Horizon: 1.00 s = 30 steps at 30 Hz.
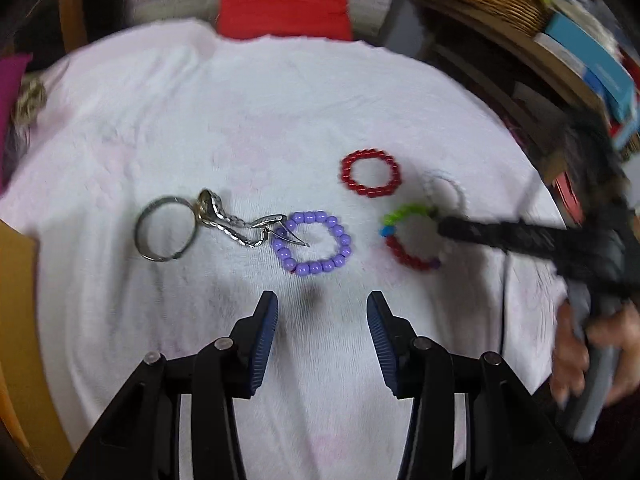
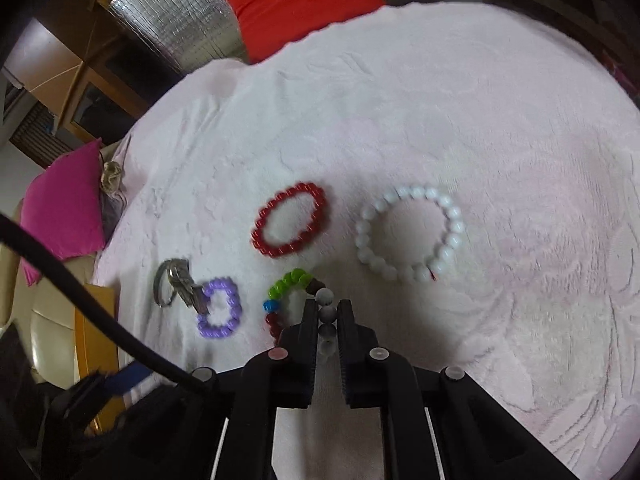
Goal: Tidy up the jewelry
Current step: 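Grasp the multicolour bead bracelet with the right tool while the left tool grasps the purple bracelet, then lift both bracelets and carry them over the orange box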
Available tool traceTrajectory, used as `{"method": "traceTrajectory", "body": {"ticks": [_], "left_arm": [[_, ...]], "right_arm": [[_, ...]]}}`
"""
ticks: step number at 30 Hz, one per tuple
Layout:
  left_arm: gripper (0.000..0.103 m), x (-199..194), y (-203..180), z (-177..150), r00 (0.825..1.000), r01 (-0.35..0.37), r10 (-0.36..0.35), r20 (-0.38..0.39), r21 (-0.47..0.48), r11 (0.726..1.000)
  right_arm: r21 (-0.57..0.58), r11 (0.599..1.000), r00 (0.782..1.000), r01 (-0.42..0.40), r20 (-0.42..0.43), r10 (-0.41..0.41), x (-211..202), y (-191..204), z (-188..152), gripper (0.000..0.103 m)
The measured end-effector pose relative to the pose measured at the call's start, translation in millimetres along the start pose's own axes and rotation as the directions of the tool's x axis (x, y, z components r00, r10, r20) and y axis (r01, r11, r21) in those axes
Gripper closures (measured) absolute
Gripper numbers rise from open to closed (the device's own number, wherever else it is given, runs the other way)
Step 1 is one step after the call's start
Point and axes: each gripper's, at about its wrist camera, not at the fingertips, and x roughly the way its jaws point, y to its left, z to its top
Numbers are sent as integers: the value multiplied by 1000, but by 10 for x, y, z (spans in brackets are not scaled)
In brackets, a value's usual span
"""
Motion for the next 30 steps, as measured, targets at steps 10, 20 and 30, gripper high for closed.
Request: {"method": "traceTrajectory", "body": {"ticks": [10,20,30], "left_arm": [[55,545,38,297,999,-15,8,-45,-167,986],[85,614,-120,300,999,-51,51,-2,-149,987],[94,381,-114,-188,999,29,-31,-38,-43,999]], "right_arm": [[-3,1000,998,-29,-63,29,-44,-206,-102,93],[-17,1000,997,-26,-79,24,18,-206,-94,93],[-18,1000,996,-18,-83,16,63,-185,-94,93]]}}
